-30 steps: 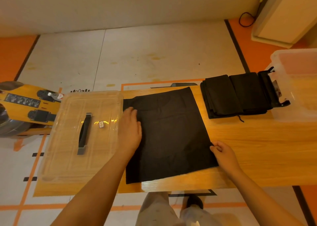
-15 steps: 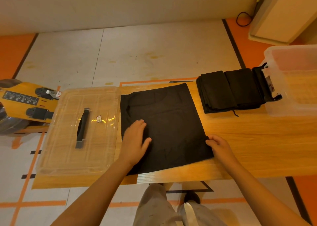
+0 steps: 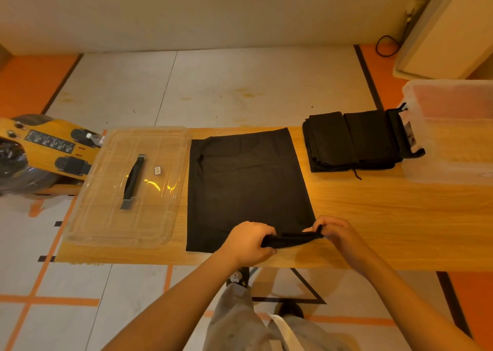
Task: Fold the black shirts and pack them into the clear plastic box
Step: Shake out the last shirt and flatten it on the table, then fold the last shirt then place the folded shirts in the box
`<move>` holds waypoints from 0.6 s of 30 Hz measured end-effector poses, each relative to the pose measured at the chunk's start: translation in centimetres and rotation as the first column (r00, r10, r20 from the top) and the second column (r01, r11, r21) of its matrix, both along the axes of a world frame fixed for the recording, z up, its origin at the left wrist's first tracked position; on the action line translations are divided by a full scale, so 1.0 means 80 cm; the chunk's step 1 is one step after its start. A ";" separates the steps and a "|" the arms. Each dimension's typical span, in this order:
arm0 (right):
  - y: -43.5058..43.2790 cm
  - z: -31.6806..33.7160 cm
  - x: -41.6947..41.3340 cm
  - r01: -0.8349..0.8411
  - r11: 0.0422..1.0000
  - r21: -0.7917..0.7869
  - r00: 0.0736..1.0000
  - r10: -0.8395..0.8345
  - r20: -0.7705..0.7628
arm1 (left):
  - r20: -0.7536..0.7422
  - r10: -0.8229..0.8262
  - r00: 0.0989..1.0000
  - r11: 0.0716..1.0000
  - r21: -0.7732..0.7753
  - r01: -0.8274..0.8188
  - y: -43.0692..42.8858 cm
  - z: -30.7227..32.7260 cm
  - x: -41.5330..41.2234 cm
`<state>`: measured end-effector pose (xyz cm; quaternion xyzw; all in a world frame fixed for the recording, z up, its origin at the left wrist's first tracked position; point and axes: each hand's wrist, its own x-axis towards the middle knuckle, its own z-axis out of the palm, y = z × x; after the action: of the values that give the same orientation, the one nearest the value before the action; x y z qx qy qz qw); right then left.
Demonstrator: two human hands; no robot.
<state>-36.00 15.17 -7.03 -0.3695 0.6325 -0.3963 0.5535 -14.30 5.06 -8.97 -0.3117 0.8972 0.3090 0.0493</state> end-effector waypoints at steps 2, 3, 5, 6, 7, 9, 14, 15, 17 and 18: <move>0.007 -0.003 -0.005 -0.008 1.000 0.010 0.999 0.009 -0.053 | 0.100 -0.009 0.995 0.997 -0.079 0.017 0.007 -0.004 0.018; 0.010 -0.005 -0.006 -0.004 1.000 0.018 0.997 0.005 -0.076 | 0.137 -0.002 0.991 0.992 -0.127 0.020 0.012 -0.008 0.028; 0.017 -0.008 -0.007 0.009 1.000 0.024 0.995 -0.006 -0.098 | 0.158 0.034 0.987 0.971 -0.239 0.005 0.026 -0.013 0.050; 0.022 -0.011 -0.008 0.007 1.000 0.024 0.993 -0.004 -0.118 | 0.166 0.046 0.985 0.954 -0.301 0.006 0.034 -0.014 0.061; 0.027 -0.015 -0.009 -0.006 1.000 0.022 0.990 0.009 -0.141 | 0.178 0.061 0.982 0.939 -0.343 0.003 0.043 -0.016 0.072; 0.037 -0.024 -0.010 -0.037 0.999 0.020 0.982 0.040 -0.187 | 0.229 0.093 0.969 0.912 -0.410 0.009 0.058 -0.025 0.089; 0.048 -0.040 -0.014 -0.071 0.997 0.022 0.965 0.074 -0.253 | 0.163 0.250 0.954 0.837 -0.532 -0.128 0.065 -0.032 0.119; 0.050 -0.041 -0.014 -0.077 0.997 0.018 0.963 0.079 -0.257 | 0.165 0.271 0.948 0.824 -0.549 -0.140 0.066 -0.030 0.125; 0.055 -0.042 -0.014 -0.098 0.995 0.011 0.960 0.097 -0.264 | 0.161 0.311 0.937 0.812 -0.558 -0.174 0.071 -0.030 0.137; 0.057 -0.043 -0.013 -0.119 0.993 0.018 0.957 0.119 -0.266 | 0.147 0.327 0.933 0.804 -0.562 -0.193 0.073 -0.031 0.143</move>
<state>-37.04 19.70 -10.47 -0.4563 0.6783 -0.3084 0.4864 -2.88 10.92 -11.43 -0.4682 0.8833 0.0090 0.0233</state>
